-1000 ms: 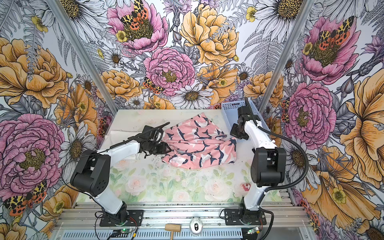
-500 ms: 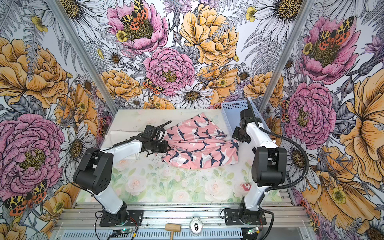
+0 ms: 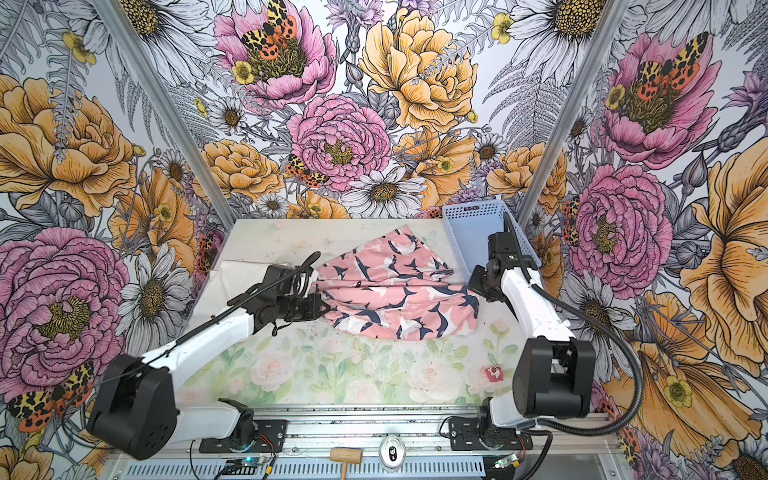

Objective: Fold and stack the mixed laundry pile

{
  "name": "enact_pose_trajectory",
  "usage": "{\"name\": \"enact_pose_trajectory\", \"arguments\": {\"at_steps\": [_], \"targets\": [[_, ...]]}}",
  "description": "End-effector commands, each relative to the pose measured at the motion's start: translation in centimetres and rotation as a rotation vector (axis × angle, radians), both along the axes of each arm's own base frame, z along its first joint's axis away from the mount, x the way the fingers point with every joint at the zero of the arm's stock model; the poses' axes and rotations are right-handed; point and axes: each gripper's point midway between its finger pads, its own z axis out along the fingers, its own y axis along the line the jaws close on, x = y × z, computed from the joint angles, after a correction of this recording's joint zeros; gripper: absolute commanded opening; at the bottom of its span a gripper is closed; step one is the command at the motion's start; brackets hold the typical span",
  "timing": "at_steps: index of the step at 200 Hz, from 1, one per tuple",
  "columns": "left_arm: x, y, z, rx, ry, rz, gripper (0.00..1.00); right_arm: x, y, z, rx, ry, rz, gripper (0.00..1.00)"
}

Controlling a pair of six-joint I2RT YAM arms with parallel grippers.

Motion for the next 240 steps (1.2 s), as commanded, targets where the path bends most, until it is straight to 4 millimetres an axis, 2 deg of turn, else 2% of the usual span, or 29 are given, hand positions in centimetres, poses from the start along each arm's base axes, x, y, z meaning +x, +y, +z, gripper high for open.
{"name": "enact_pose_trajectory", "arguments": {"at_steps": [1,18,38,66,94,111,135,181,194,204,225,240], "targets": [[-2.7,1.9,-1.2,0.014,0.071,0.117,0.0,-2.1,-0.6,0.5,0.005,-0.02,-0.055,0.0],[-3.7,3.0,-1.1,0.009,0.06,0.16,0.0,-2.7,-1.1,0.9,0.009,-0.039,-0.081,0.0],[-4.0,3.7,-0.6,0.004,0.04,0.179,0.0,-2.3,-1.3,1.6,0.011,-0.058,-0.08,0.0],[-4.1,3.7,0.8,0.005,0.013,0.164,0.0,-2.1,-0.9,2.6,0.025,-0.09,-0.056,0.0],[-5.1,3.4,1.7,0.0,-0.001,0.159,0.0,-3.3,0.3,3.7,0.067,-0.118,-0.024,0.0],[-6.2,3.5,2.1,-0.005,0.002,0.176,0.0,-4.7,0.9,4.9,0.07,-0.135,0.0,0.0],[-8.1,3.0,2.2,-0.033,0.027,0.196,0.0,-6.6,0.7,7.0,0.012,-0.128,0.022,0.0],[-11.0,2.4,1.9,-0.055,0.073,0.243,0.0,-8.0,-0.4,11.6,-0.081,-0.163,0.013,0.0],[-11.4,2.4,1.9,-0.054,0.074,0.265,0.0,-7.1,-0.1,12.8,-0.086,-0.199,0.03,0.0],[-11.5,2.6,1.6,-0.056,0.079,0.287,0.0,-5.6,0.3,13.7,-0.09,-0.234,0.053,0.0],[-11.2,3.1,1.1,-0.04,0.084,0.331,0.0,-0.7,2.2,16.1,-0.136,-0.322,0.129,0.0],[-10.8,3.4,1.0,-0.029,0.081,0.361,0.0,3.6,4.2,17.3,-0.165,-0.366,0.193,0.0]]}}
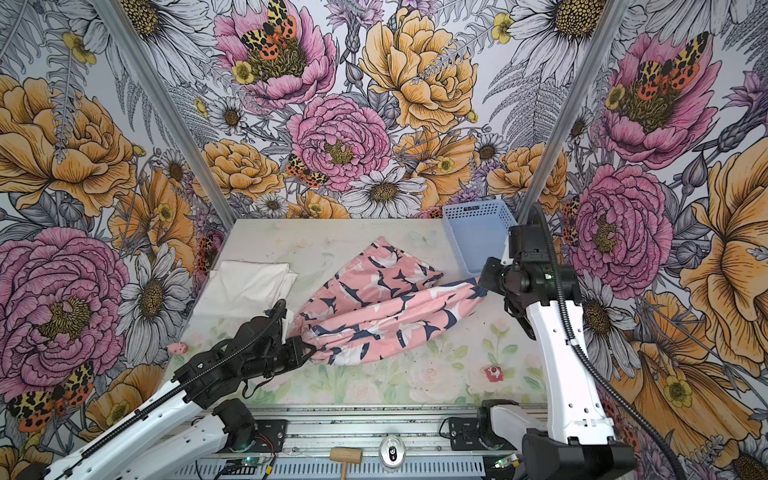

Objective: Fold and stack the mixed laundry pile

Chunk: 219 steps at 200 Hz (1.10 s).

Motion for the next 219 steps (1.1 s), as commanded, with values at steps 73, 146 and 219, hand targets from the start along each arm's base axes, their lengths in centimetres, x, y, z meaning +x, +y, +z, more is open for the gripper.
{"name": "enact_pose_trajectory", "arguments": {"at_steps": [73,146,219], "targets": [[2.0,4.8,-2.8,0.031,0.058,0.3,0.0,22.1,10.1,3.1,-0.151,-0.218,0.242,0.0],[4.6,6.2,-4.4,-0.021,0.071,0.383,0.0,28.3,16.1,-0.1,-0.103,-0.271,0.299,0.0],[4.3,7.3,-5.6,-0.03,0.081,0.435,0.0,31.9,18.9,-2.8,-0.052,-0.337,0.297,0.0]]}}
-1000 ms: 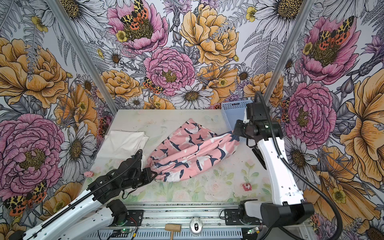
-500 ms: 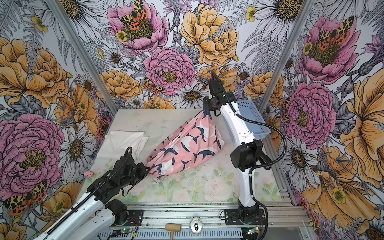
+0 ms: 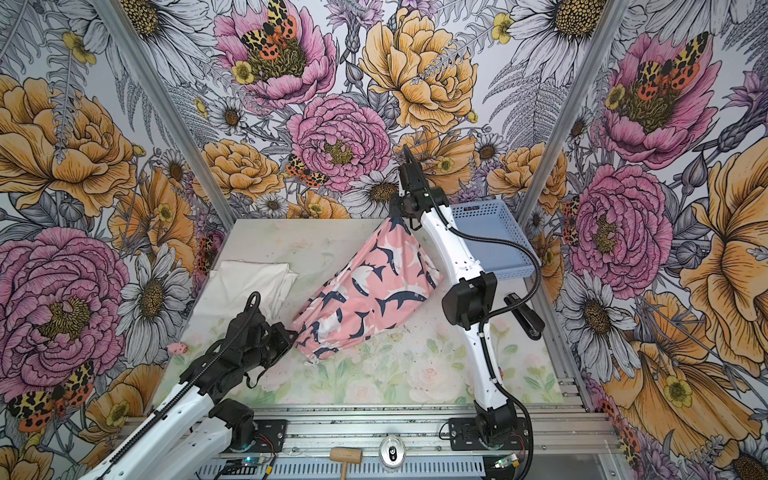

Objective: Fold and stack the mixed laundry pile

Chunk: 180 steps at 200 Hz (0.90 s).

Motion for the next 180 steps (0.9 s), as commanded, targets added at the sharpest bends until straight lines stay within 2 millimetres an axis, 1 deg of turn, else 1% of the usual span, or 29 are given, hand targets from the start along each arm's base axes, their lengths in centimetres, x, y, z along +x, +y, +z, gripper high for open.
{"name": "enact_pose_trajectory", "arguments": {"at_steps": [1,43,68,105,127,147,164,180], "targets": [[-1.0,1.1,-2.3,0.031,0.073,0.022,0.0,3.3,-0.5,1.6,0.035,-0.133,-0.062,0.0],[-0.5,1.2,-3.5,0.024,0.092,0.018,0.0,5.0,1.5,-1.5,0.059,-0.138,-0.03,0.0],[-0.4,1.2,-3.9,0.021,0.096,0.021,0.0,5.9,2.4,-2.1,0.064,-0.17,-0.015,0.0],[-0.5,1.6,-4.8,0.018,0.112,0.03,0.0,7.2,2.5,-3.3,0.068,-0.195,-0.029,0.0],[-0.4,1.7,-4.6,0.02,0.106,0.033,0.0,7.5,3.3,-3.8,0.091,-0.203,-0.005,0.0],[-0.3,1.7,-4.7,0.022,0.104,0.035,0.0,8.0,3.6,-4.4,0.094,-0.216,0.0,0.0],[-0.2,1.7,-4.8,0.023,0.106,0.033,0.0,8.4,3.7,-5.2,0.093,-0.216,-0.001,0.0],[-0.1,1.7,-5.1,0.024,0.11,0.032,0.0,8.7,3.8,-6.6,0.093,-0.206,-0.001,0.0]]}}
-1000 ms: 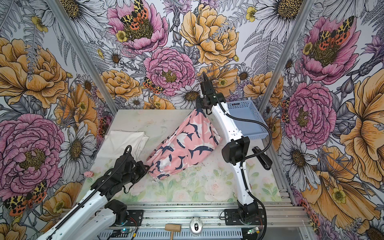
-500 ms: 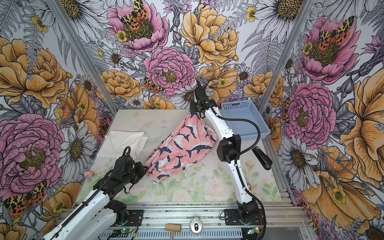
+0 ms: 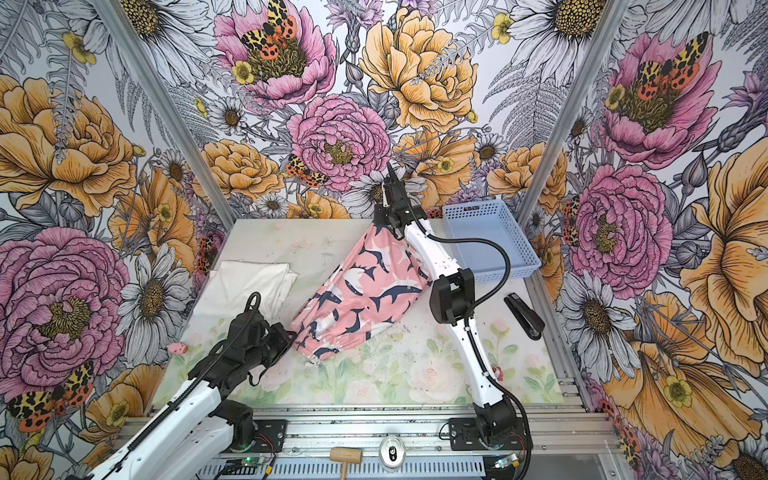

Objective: Fold and stack the mixed laundry pile

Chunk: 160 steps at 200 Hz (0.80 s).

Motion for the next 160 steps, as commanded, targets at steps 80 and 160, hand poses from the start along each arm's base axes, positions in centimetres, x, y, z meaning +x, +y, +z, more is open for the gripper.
{"name": "enact_pose_trajectory", "arguments": {"at_steps": [80,160], "targets": [[-1.3,0.9,-3.4,0.052,0.121,-0.004,0.0,4.0,-1.3,-2.6,0.035,-0.1,-0.06,0.06],[0.4,1.3,-2.8,0.091,0.112,-0.018,0.0,1.4,-8.6,4.5,0.004,-0.049,-0.066,0.6]]}}
